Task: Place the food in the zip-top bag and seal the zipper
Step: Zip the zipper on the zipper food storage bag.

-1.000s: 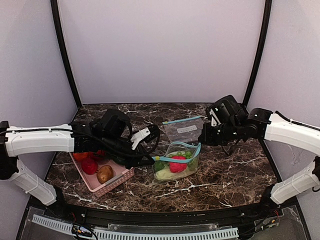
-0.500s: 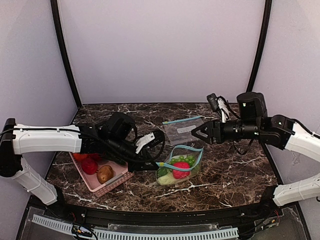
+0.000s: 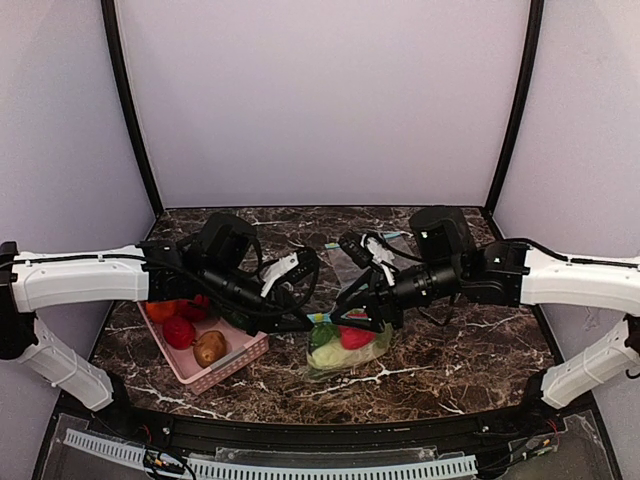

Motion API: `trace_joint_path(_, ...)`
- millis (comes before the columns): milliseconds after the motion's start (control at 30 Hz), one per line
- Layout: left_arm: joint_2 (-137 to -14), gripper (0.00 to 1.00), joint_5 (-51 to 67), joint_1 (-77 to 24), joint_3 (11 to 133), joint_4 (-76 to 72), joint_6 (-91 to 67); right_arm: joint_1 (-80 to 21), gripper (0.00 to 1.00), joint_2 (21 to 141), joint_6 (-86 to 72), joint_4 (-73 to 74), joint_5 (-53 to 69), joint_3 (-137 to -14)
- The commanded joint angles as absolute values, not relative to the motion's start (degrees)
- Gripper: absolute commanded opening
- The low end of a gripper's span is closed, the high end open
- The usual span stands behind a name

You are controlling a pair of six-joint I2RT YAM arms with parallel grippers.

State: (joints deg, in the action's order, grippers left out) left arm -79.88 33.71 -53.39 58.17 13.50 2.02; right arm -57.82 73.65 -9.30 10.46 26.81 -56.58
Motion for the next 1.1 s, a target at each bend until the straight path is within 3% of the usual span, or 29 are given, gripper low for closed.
trace_joint_path(0, -78.29, 0.01, 35.77, -53.00, 57.93, 13.44, 2.81, -58.78, 0.47, 76.01, -6.16, 5.50, 30.77, -58.76)
trace_joint_path(700, -78.57, 0.01, 35.64, -52.99, 58.50, 14.38, 3.20, -57.95, 0.42, 83.69, -2.76, 6.67, 34.88, -62.07)
trace_joint_path(1067, -78.49, 0.01, 35.25, -52.98, 58.58, 14.50, 3.33, -56.41, 0.34, 85.31, -3.14, 6.46, 36.39, -61.27)
